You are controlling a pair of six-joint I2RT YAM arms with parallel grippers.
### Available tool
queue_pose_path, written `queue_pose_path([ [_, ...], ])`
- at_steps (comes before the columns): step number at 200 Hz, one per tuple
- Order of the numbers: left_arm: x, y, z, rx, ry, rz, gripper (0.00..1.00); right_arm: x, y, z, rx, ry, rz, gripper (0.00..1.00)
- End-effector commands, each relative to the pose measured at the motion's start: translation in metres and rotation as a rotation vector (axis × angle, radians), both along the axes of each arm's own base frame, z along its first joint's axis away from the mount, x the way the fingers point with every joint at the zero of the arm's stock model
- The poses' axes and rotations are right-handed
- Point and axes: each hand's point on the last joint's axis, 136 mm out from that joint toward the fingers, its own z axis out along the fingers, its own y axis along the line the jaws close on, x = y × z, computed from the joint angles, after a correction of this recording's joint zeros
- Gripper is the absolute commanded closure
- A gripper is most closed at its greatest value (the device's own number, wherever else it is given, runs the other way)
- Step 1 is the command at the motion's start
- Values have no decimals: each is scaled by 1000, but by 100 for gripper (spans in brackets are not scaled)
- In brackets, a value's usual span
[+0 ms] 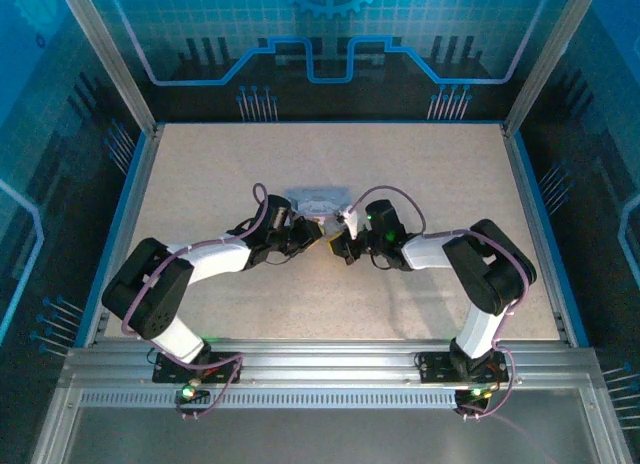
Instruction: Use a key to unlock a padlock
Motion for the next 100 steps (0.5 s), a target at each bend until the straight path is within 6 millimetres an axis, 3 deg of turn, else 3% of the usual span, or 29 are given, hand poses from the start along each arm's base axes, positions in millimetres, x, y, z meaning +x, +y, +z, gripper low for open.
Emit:
queue_pose_path([
  [1,-18,-29,16,-79,-11,-155,86,17,20,52,169,-103,59,100],
  [100,-20,-27,8,-20,-25,-200,86,15,11,53,125,-71,85,100],
])
